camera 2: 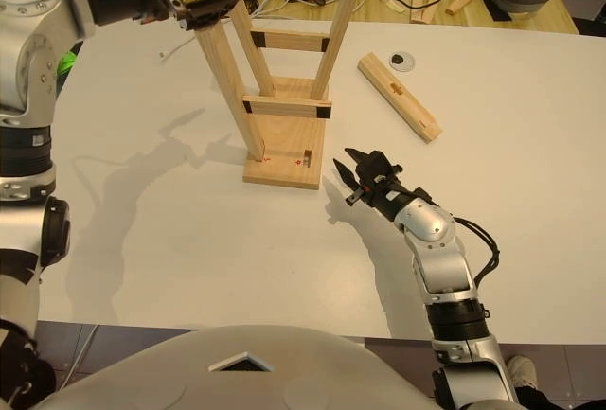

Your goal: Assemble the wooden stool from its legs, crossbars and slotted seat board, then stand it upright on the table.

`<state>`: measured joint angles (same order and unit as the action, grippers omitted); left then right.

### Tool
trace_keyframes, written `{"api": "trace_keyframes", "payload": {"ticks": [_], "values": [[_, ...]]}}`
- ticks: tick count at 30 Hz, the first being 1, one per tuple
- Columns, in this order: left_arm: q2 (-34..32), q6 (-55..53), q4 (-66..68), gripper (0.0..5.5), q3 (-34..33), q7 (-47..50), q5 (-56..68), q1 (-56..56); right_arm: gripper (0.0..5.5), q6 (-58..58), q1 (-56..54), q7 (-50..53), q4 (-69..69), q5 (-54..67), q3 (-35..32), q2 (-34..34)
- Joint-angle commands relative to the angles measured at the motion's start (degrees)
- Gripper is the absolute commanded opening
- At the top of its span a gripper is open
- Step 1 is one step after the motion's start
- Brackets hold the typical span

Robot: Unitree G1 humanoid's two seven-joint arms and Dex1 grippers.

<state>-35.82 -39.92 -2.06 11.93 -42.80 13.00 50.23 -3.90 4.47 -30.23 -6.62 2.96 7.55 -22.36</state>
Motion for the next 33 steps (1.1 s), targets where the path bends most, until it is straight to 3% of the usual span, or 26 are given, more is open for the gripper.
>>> {"api": "trace_keyframes", "payload": {"ticks": [1, 6, 13, 17, 23, 33], "values": [[1.9, -1.8, -2.0, 4.41, 1.0, 2.2, -1.8, -1.9, 1.39, -0.4, -0.3, 0.5, -0.2, -0.2, -0.4, 0.0], [2.3, -5.1, -5.1, 4.41, -0.4, 5.0, -2.1, -4.7, 1.39, -0.6, -0.6, 0.5, -0.4, -0.3, -0.3, 0.1], [-0.7, -15.3, -19.6, 4.41, -4.2, 7.0, 0.6, -13.9, 1.39, -0.8, 1.0, 0.8, -1.3, 0.0, -0.9, -0.4], [5.0, -19.1, -24.5, 4.41, -2.8, 12.9, 0.8, -20.1, 1.39, -1.0, 0.4, 0.5, -1.2, 0.0, -1.2, -0.8], [10.4, -14.2, -15.2, 4.41, -0.8, 15.5, -1.0, -11.4, 1.39, -0.9, -0.3, 0.3, -0.7, -0.3, -0.7, -0.7], [9.2, -12.1, -6.6, 4.41, -5.7, 12.0, 0.4, 2.2, 1.39, -0.6, 0.6, 1.2, -0.9, -0.1, -0.4, 0.2]]}}
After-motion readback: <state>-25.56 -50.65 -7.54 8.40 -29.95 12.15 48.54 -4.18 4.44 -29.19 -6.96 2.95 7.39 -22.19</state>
